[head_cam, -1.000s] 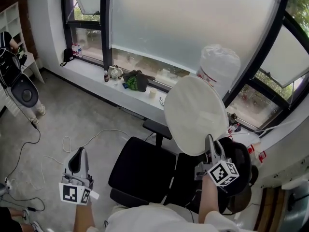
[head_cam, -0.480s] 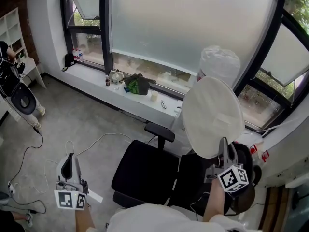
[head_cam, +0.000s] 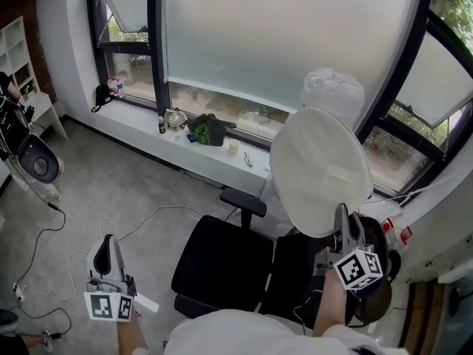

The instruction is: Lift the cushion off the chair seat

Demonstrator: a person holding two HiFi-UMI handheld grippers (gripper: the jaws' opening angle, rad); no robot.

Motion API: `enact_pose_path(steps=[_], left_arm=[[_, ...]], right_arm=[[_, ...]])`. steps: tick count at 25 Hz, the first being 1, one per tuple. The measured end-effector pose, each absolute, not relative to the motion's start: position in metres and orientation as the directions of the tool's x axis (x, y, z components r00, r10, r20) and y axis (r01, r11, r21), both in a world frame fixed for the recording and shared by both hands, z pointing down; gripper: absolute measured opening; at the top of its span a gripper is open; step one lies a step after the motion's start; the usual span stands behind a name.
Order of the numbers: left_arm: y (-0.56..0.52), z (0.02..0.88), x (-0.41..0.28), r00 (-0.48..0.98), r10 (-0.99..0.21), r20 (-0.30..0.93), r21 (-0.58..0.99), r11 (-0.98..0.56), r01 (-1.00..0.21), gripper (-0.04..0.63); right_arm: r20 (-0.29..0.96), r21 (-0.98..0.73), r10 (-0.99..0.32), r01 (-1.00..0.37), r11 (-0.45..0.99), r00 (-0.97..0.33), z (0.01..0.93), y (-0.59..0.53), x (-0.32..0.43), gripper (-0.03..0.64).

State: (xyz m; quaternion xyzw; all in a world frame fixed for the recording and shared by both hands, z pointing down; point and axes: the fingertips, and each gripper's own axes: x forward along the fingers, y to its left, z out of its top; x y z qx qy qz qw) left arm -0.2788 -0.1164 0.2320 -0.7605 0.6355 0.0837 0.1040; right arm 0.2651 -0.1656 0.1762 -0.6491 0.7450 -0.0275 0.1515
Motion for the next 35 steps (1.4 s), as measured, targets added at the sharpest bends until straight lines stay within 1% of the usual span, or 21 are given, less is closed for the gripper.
enact_pose_path(steps=[9, 14, 35], left_arm=[[-0.118, 0.232, -0.274, 0.179, -0.948, -0.263, -0.043, -0.174, -0.984, 0.017], [-0.118, 0.233, -0.270, 0.192, -0.948, -0.254, -0.031, -0.190, -0.981, 0.017], [-0.109, 0.247, -0.260, 0.218, -0.956, -0.199, -0.012, -0.220, -0.975, 0.017]], right_arm=[[-0.222, -0.205, -0.966, -0.963, 0.177, -0.131, 0.161, -0.167, 0.261, 0.043], [-0.197, -0.159, -0.969, -0.970, 0.185, -0.152, 0.164, -0.167, 0.249, 0.043], [-0.159, -0.157, -0.964, -0.959, 0.238, -0.213, 0.180, -0.156, 0.222, 0.041]])
